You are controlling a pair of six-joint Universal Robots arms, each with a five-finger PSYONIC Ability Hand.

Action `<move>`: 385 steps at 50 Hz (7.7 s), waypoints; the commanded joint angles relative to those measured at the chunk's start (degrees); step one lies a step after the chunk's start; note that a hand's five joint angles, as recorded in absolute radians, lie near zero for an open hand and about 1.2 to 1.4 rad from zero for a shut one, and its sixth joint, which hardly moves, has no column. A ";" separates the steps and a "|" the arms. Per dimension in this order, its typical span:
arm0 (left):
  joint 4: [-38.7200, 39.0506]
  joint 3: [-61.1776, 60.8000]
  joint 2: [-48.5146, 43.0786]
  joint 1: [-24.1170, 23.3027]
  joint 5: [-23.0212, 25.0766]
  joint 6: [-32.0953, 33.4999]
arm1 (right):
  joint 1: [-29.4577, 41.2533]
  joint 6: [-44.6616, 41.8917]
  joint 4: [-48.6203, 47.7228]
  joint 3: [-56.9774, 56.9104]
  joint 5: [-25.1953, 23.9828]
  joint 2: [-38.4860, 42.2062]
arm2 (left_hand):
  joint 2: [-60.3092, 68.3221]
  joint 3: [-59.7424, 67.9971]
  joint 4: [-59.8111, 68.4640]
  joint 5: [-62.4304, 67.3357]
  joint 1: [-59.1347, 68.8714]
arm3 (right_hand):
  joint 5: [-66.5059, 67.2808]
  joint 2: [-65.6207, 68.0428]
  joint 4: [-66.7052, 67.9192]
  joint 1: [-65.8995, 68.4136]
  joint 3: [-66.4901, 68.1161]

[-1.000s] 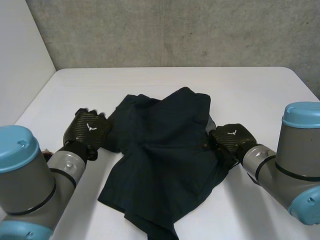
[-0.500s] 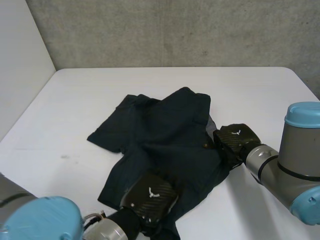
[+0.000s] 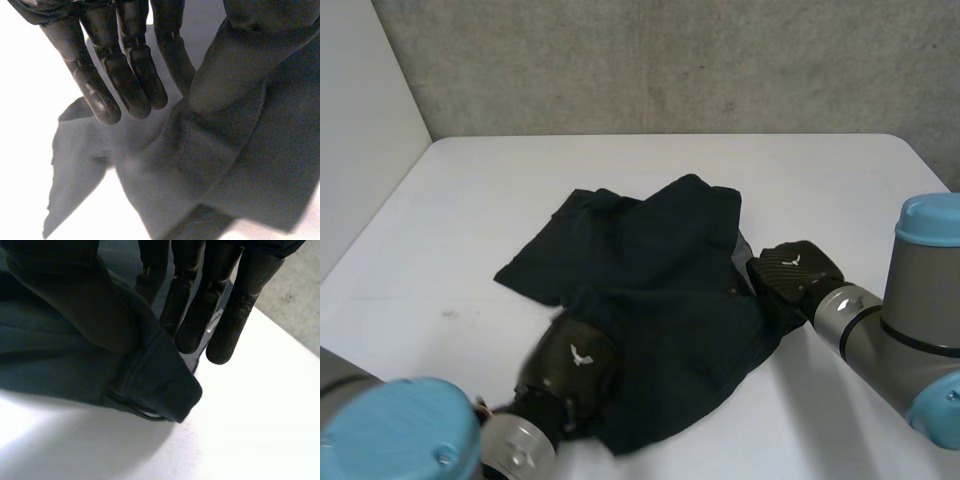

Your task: Fold the shorts.

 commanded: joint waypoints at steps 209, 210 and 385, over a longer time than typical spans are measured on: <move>14.75 12.08 -18.03 20.22 5.09 -8.21 | 8.16 -12.55 -11.67 -16.97 11.15 19.82 | 11.53 12.06 11.30 14.00 15.34 | 14.08 12.59 11.89 24.05 11.63; 13.78 11.73 -17.59 20.22 5.09 -7.77 | 7.98 -12.55 -10.70 -16.79 11.24 19.47 | 11.53 12.06 11.30 14.00 15.34 | 14.08 12.59 11.89 24.05 11.63; -32.83 8.37 10.56 12.04 3.25 -2.67 | -5.12 -25.57 29.92 3.35 -3.96 -13.15 | 11.53 12.06 11.30 14.00 15.34 | 14.08 12.59 11.89 24.05 11.63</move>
